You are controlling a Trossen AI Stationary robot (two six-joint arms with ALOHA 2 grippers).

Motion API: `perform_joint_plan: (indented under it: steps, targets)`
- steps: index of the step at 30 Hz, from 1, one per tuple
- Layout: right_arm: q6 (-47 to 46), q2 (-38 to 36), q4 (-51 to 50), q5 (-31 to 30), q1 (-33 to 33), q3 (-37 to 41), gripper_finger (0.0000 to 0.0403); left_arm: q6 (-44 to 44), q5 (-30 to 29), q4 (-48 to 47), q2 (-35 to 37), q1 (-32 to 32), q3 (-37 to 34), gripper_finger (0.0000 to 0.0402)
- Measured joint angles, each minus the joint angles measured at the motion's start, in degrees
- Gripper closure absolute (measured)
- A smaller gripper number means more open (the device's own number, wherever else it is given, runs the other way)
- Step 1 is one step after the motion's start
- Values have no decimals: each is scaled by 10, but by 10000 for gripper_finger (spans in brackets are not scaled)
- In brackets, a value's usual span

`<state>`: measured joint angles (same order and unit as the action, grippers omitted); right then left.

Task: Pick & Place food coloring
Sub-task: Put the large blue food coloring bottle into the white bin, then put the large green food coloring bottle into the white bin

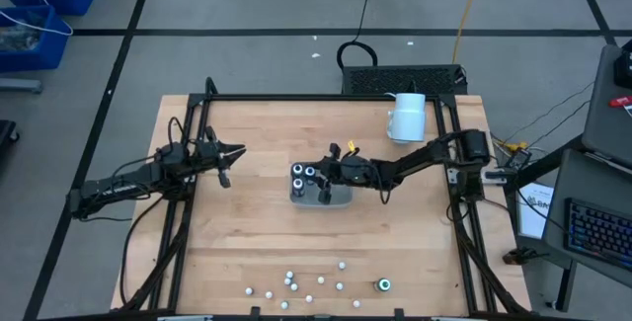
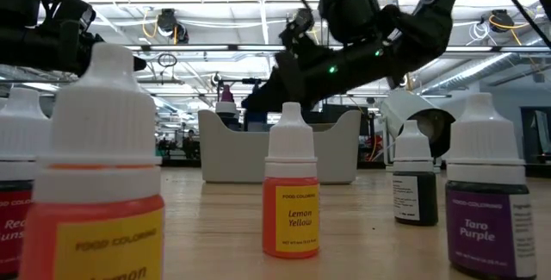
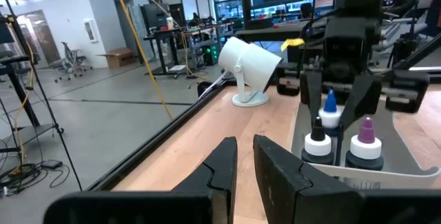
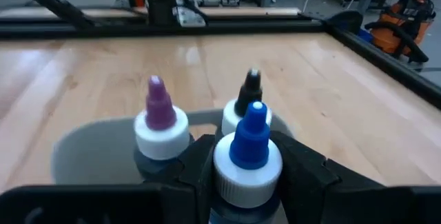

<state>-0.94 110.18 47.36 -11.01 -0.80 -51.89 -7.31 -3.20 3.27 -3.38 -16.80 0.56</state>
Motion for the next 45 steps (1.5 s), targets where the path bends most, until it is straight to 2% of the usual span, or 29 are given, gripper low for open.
perform_joint_plan:
  steps: [12, 26, 31, 39, 45]
  targets:
    - [5, 23, -12, -9, -6, -21, 280, -3, 0, -6, 0, 0, 0, 344]
    - [1, 21, -12, -10, -7, -21, 241, 1, 1, -7, 0, 0, 1, 344]
    - [29, 2, -2, -10, -7, -21, 227, 1, 1, -9, 0, 0, 1, 344]
    - [72, -82, -21, -12, -3, -20, 216, 1, 2, -14, 0, 0, 1, 344]
    - [92, -213, -176, -10, 32, -20, 235, 1, 2, -16, 0, 0, 1, 344]
